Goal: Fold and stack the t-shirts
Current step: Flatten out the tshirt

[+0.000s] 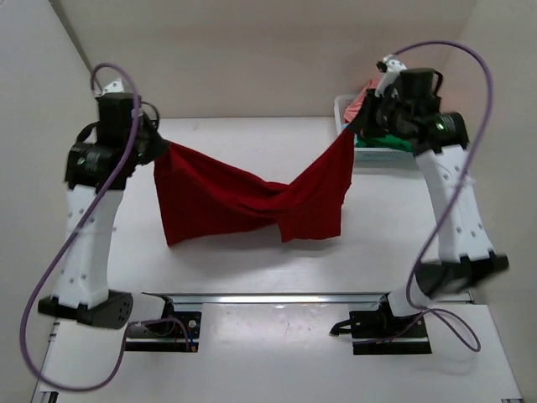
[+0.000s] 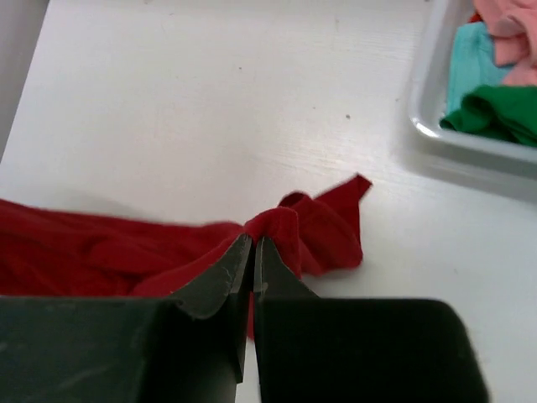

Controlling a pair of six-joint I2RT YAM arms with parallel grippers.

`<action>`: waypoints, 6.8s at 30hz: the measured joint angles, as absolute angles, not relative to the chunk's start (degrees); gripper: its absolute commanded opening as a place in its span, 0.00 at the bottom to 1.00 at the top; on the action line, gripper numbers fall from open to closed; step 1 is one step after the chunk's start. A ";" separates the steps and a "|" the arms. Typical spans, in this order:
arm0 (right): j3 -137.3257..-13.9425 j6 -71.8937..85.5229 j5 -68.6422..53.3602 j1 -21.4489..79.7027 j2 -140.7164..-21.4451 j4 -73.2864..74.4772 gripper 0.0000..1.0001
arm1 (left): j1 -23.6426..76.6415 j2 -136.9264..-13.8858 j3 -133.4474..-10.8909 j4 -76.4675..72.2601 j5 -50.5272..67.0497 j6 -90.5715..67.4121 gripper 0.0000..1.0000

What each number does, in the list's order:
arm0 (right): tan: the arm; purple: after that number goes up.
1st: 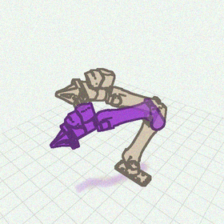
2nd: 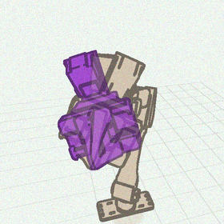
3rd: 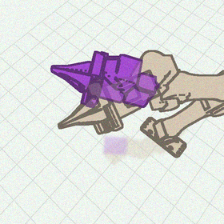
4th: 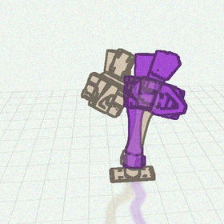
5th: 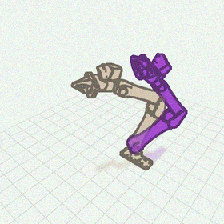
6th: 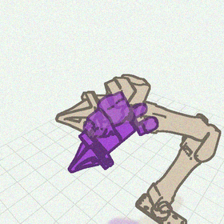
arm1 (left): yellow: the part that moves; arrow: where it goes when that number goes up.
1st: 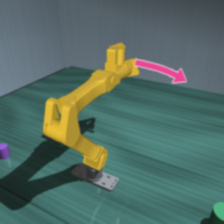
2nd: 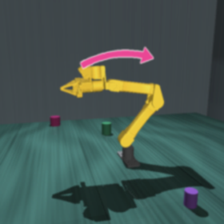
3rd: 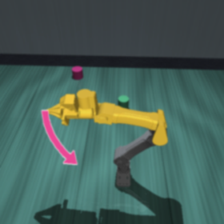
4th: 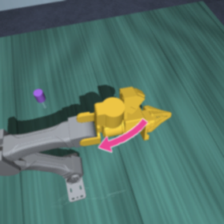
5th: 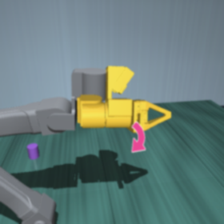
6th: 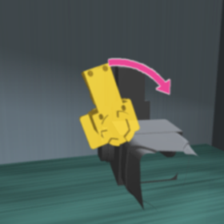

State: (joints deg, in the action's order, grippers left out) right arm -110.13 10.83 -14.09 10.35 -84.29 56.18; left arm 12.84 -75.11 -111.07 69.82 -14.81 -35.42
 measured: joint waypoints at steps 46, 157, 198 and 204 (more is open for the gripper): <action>-59.81 15.68 -3.95 15.88 -87.55 43.88 0.72 | 6.13 -81.38 -53.19 50.19 -15.20 -39.48 0.67; -124.36 31.81 -41.60 -16.32 -73.80 15.90 0.00 | -10.74 -79.15 -125.75 32.51 21.74 -57.08 0.00; -103.81 -6.22 2.07 26.85 -67.70 25.71 0.00 | -2.52 -65.28 -107.33 35.62 11.51 -32.75 0.01; -94.83 -3.09 -0.67 19.00 -56.90 29.12 0.00 | 1.02 -54.87 -94.41 38.85 6.92 -31.33 0.02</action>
